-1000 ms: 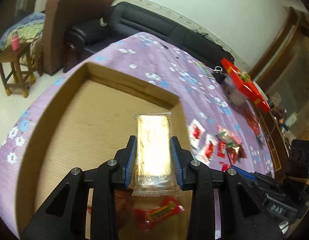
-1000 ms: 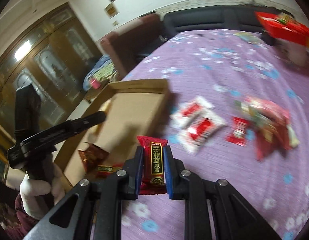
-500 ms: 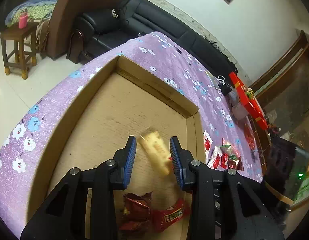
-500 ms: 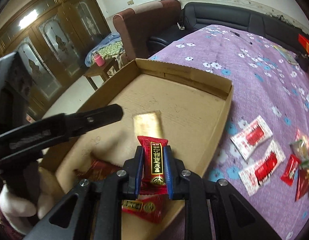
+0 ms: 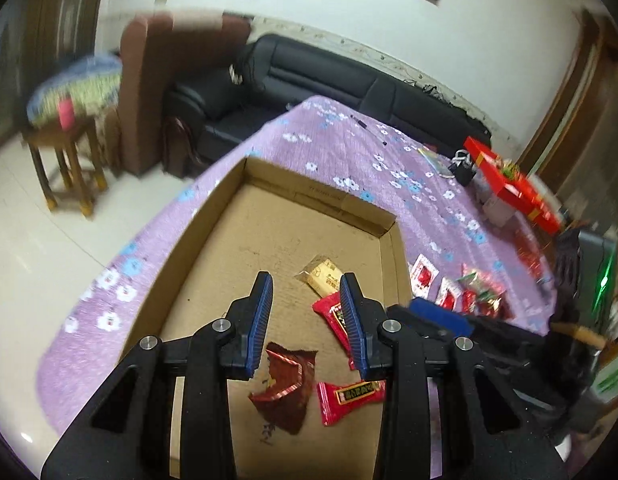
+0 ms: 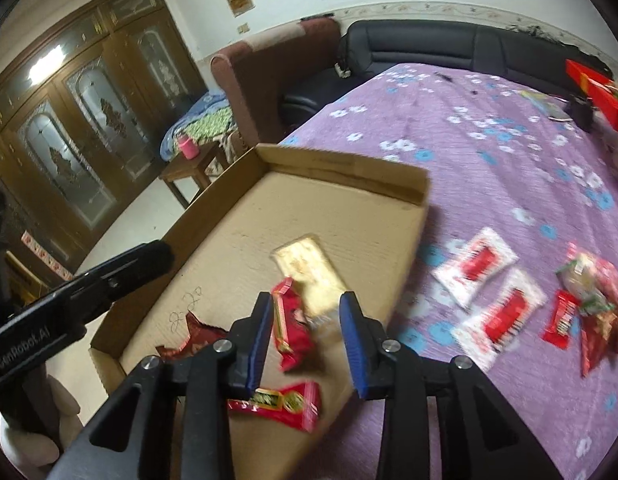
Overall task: Organize snacks
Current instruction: 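Move both open tools back from the tray to the snack pile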
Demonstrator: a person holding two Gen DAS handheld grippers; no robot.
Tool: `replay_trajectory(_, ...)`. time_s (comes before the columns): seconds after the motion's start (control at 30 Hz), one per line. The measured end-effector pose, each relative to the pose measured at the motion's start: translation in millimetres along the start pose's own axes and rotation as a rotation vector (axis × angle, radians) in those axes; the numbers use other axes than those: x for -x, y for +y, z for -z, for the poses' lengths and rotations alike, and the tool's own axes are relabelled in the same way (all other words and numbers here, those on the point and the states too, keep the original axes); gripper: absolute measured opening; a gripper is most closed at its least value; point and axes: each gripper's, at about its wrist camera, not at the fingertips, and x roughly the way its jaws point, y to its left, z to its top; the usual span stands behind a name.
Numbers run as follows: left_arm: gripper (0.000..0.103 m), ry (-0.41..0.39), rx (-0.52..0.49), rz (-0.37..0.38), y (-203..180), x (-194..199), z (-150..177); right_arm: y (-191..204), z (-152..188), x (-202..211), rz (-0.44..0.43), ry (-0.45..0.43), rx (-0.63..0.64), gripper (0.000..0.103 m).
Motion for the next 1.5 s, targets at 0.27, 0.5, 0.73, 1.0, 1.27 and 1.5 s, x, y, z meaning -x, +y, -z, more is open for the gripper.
replay_trajectory(0.27, 0.043, -0.084, -0.218, -0.107, -74.1, 22.8, 18.0, -45.5, 19.5, 47.0, 0.035, -0.073, -0.079, 0.04)
replay_trajectory(0.5, 0.043, -0.097, -0.342, -0.144, -124.3, 25.0, 30.9, -90.1, 38.8, 71.4, 0.054, -0.1, -0.159, 0.04)
replay_trajectory(0.73, 0.043, -0.087, -0.424, -0.17, -162.6, 20.4, 41.9, -125.5, 52.4, 91.0, 0.067, -0.128, -0.223, 0.04)
replay_trajectory(1.0, 0.043, -0.073, -0.5, -0.18, -192.9, 10.2, 52.1, -157.8, 63.8, 105.8, 0.087, -0.143, -0.273, 0.04)
replay_trajectory(1.27, 0.043, -0.044, -0.527, -0.18, -203.2, -2.2, 56.7, -179.7, 67.5, 112.9, 0.109, -0.152, -0.31, 0.041)
replay_trajectory(1.5, 0.043, -0.012, -0.53, -0.171, -204.9, -14.2, 60.1, -192.0, 68.3, 114.2, 0.131, -0.148, -0.327, 0.041)
